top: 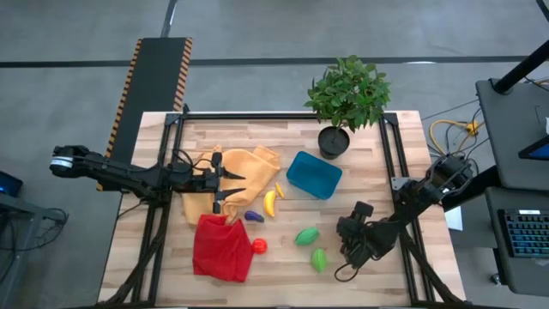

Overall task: Pick and placing Produce into tupperware
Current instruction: Put the top pink peach into the blue bin

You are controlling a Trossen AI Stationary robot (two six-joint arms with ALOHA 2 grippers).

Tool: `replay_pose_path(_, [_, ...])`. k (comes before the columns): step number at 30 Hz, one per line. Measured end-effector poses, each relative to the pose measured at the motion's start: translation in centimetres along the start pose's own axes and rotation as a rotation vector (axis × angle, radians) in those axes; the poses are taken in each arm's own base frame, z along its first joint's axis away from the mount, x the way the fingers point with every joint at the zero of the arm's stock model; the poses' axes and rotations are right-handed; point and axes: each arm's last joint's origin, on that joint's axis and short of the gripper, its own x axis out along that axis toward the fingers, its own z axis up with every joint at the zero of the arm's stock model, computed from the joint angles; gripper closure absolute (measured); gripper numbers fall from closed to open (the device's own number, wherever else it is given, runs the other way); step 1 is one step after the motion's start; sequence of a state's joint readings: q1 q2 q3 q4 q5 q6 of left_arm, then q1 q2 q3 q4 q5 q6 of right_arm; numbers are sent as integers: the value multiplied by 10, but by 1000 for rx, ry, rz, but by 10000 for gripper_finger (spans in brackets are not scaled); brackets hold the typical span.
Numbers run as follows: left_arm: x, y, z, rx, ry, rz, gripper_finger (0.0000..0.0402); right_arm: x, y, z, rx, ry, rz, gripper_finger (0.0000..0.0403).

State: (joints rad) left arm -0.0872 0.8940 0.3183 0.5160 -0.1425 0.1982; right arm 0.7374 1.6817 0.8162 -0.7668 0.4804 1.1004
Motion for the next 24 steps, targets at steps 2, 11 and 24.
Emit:
replay_pose_path(2, [0, 0, 0, 0, 0, 0, 269, 0, 0, 0, 2, 4, 6, 216])
replay_pose_path(11, [0, 0, 0, 0, 0, 0, 269, 0, 0, 0, -7, 6, 6, 325])
replay_pose_path(24, [0, 0, 0, 1, 2, 0, 269, -12, -1, 16, -17, -162, -42, 339])
